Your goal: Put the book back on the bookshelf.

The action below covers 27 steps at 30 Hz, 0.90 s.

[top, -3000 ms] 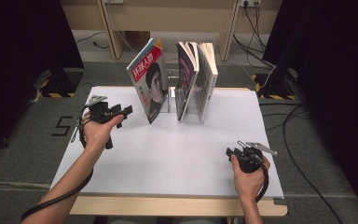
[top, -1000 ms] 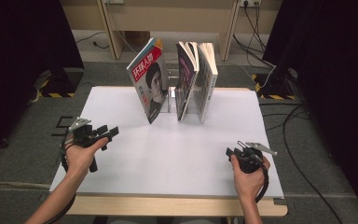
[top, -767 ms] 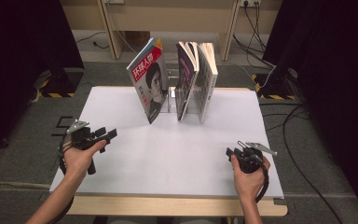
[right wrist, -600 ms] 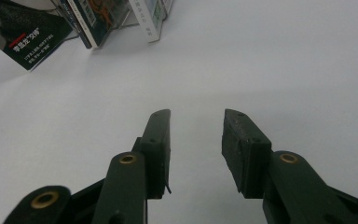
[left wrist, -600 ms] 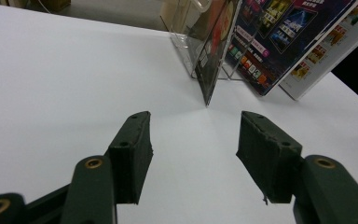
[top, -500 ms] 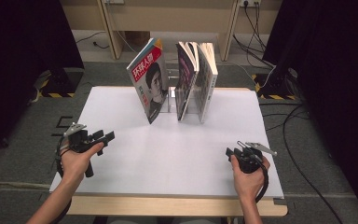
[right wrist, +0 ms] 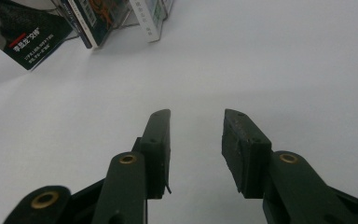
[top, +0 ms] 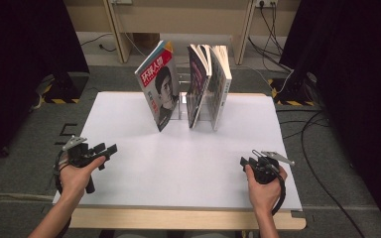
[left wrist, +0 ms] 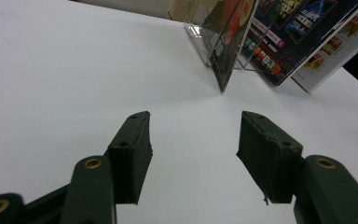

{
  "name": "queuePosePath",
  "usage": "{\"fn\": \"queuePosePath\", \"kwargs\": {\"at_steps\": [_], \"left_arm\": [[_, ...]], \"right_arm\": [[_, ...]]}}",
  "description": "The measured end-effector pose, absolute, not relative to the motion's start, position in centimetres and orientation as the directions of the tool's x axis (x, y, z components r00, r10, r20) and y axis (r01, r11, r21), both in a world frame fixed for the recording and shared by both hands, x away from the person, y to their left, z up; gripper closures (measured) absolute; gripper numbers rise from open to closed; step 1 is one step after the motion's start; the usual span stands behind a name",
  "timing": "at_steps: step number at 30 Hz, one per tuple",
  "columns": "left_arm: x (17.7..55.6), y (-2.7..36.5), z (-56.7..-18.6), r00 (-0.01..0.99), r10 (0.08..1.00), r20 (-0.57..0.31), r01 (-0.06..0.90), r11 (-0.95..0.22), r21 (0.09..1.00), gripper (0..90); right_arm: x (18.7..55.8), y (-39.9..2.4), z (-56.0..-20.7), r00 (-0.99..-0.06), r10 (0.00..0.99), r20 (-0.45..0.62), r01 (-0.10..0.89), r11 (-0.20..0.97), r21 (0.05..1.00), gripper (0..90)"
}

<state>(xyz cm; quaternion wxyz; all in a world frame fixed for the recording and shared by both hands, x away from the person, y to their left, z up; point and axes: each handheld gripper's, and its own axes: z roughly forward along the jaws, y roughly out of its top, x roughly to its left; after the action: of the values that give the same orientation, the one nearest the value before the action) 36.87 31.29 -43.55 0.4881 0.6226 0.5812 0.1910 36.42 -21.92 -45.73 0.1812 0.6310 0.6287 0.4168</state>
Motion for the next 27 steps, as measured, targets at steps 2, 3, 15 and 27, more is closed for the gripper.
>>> {"fn": "queuePosePath", "kwargs": {"at_steps": [2,3,15,27], "left_arm": [[36.8,31.5,-43.8,0.254,0.907,-0.335,0.538,0.156,0.829,42.9],[36.7,31.5,-44.0,0.251,0.908,-0.335,0.539,0.156,0.828,42.9],[36.2,32.3,-45.6,0.236,0.924,-0.300,0.538,0.133,0.833,42.4],[35.5,32.7,-48.3,0.221,0.932,-0.288,0.549,0.125,0.826,42.0]], "right_arm": [[36.5,-21.9,-45.8,-0.145,0.945,0.292,0.640,-0.136,0.757,62.6],[36.5,-21.9,-45.8,-0.145,0.945,0.292,0.640,-0.136,0.756,62.6],[36.4,-21.9,-45.8,-0.140,0.944,0.297,0.644,-0.141,0.752,62.6],[36.4,-21.9,-45.9,-0.138,0.945,0.297,0.649,-0.140,0.748,62.6]]}}
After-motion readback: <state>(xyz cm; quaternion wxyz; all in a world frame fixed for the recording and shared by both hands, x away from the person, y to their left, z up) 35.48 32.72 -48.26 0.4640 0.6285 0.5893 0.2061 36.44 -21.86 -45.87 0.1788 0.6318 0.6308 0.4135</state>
